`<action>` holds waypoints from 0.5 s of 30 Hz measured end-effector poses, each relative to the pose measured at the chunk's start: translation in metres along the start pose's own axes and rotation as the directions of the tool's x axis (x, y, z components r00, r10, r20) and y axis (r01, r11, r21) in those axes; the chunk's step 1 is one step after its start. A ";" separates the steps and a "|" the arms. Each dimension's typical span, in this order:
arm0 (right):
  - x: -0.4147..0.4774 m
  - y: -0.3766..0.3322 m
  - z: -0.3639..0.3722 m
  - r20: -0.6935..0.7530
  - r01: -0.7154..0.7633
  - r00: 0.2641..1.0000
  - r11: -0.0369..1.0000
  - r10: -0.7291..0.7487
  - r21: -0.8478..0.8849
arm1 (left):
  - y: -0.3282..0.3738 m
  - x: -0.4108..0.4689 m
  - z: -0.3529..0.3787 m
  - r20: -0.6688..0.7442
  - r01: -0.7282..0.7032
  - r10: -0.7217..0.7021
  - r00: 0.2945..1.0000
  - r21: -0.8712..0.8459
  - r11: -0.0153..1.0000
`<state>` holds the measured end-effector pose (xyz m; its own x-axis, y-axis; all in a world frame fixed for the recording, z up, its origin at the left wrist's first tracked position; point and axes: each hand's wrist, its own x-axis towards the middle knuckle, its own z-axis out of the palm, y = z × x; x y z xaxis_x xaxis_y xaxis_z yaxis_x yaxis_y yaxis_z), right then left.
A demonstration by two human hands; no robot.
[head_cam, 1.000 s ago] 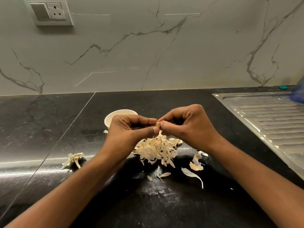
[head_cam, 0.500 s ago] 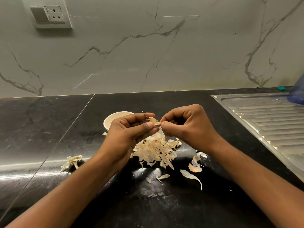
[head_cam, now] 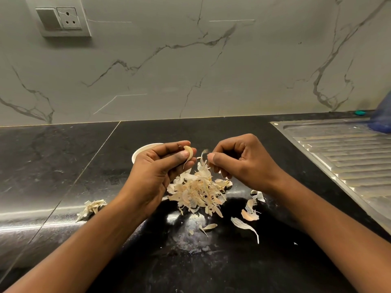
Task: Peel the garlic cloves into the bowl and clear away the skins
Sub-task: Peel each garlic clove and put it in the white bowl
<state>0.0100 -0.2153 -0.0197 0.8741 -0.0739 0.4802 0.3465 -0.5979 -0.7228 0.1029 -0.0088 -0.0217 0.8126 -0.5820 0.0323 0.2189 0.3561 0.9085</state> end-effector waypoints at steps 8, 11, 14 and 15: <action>-0.001 0.000 0.000 0.017 -0.016 1.000 1.000 0.015 0.007 | -0.003 -0.001 -0.001 0.038 -0.034 0.030 0.999 0.106 0.994; -0.002 0.000 0.002 0.021 -0.036 0.999 0.997 0.035 0.072 | -0.005 -0.001 -0.002 0.057 -0.057 0.050 0.997 0.141 0.988; 0.000 0.000 0.004 0.021 -0.049 0.999 0.995 0.047 0.082 | -0.005 0.000 -0.004 0.059 -0.084 0.074 0.996 0.192 0.978; 0.001 0.001 0.004 0.022 -0.055 0.998 0.995 0.053 0.083 | -0.006 0.000 -0.004 0.062 -0.096 0.085 0.995 0.214 0.972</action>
<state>0.0124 -0.2126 -0.0216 0.8983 -0.0882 0.4304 0.3255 -0.5244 -0.7868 0.1040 -0.0080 -0.0284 0.7933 -0.5938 0.1347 0.0192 0.2455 0.9692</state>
